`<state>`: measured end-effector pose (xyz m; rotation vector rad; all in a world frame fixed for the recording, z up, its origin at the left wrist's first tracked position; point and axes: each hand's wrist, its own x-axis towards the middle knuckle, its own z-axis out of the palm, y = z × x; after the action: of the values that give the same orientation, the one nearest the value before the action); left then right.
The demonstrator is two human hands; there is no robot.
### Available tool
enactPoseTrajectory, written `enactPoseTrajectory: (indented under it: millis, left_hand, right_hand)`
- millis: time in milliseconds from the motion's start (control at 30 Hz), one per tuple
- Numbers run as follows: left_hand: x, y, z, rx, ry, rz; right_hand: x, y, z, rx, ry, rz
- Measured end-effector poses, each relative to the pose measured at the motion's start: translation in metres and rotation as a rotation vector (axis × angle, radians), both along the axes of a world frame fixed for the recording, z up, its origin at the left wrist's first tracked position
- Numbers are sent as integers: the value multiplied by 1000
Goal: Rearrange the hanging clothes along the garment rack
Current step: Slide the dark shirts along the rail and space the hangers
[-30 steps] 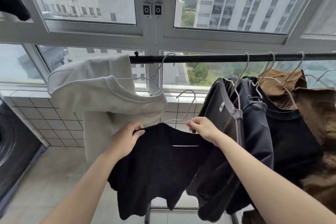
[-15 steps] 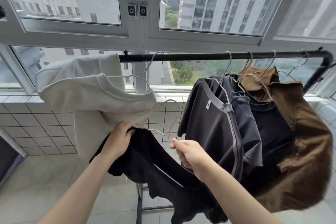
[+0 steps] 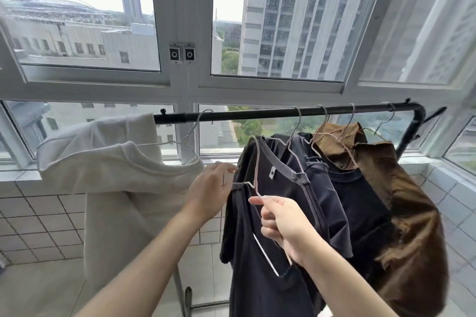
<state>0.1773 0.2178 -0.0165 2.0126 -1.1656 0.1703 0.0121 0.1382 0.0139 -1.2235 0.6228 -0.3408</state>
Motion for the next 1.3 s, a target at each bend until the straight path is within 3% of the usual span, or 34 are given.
enactPoseTrajectory:
  millis: [133,333,600,1033,1300]
  left_hand:
    - [-4,-15,48,-153,-152,70]
    - [17,-24,84,-2,-330,194]
    - [41,-27,85,296,-284,304]
    - [46,-28,64,142,-482,342]
    - [38,-29,66,183,-375,332]
  right_hand:
    - [17,-13,21,63,-38,-6]
    - [47,-29,43,78,-61,-2]
    - [75,-57,49,65,-63,-33]
    - [90,-74,22,65,50,-41]
    - [84,-76,17,48,53,-15]
